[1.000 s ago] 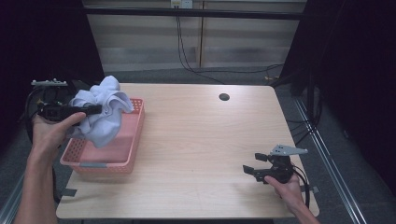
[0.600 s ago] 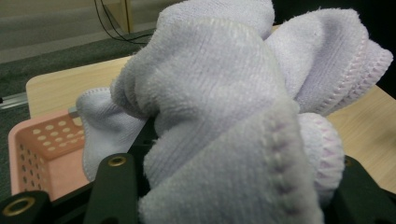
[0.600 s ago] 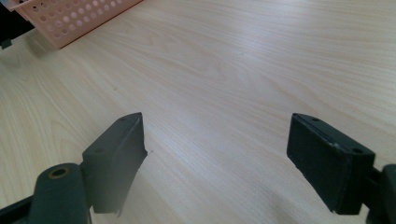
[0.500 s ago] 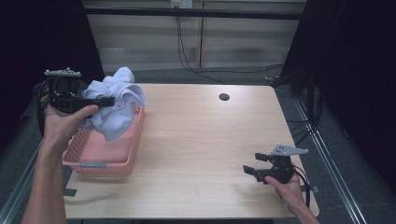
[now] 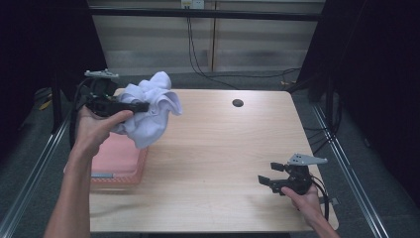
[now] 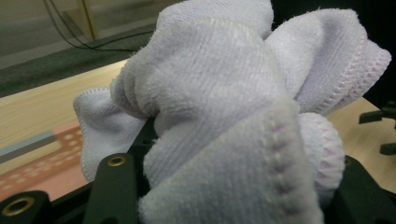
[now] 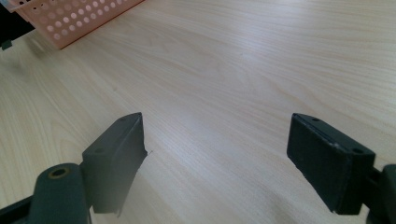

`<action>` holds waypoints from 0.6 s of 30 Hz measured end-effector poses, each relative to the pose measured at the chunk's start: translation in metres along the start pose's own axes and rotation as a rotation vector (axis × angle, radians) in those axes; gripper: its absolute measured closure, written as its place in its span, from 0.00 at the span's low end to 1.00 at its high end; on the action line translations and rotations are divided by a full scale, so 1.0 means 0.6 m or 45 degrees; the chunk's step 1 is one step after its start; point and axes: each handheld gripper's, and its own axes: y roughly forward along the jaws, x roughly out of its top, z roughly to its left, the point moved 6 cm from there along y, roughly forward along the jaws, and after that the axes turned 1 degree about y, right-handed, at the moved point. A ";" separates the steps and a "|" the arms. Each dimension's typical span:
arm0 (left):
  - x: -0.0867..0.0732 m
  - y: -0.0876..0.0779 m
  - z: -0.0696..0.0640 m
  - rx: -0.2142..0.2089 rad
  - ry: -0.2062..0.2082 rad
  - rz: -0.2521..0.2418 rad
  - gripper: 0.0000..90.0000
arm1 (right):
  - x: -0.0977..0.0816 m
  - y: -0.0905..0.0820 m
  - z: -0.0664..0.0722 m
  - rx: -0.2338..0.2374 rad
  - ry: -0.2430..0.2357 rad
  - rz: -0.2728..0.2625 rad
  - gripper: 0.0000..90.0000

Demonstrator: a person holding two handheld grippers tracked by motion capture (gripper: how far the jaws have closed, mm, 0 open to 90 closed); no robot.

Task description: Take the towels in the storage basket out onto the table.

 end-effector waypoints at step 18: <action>-0.061 0.173 -0.139 -0.210 0.123 0.163 0.48 | 0.000 -0.007 -0.005 0.002 0.011 -0.014 0.23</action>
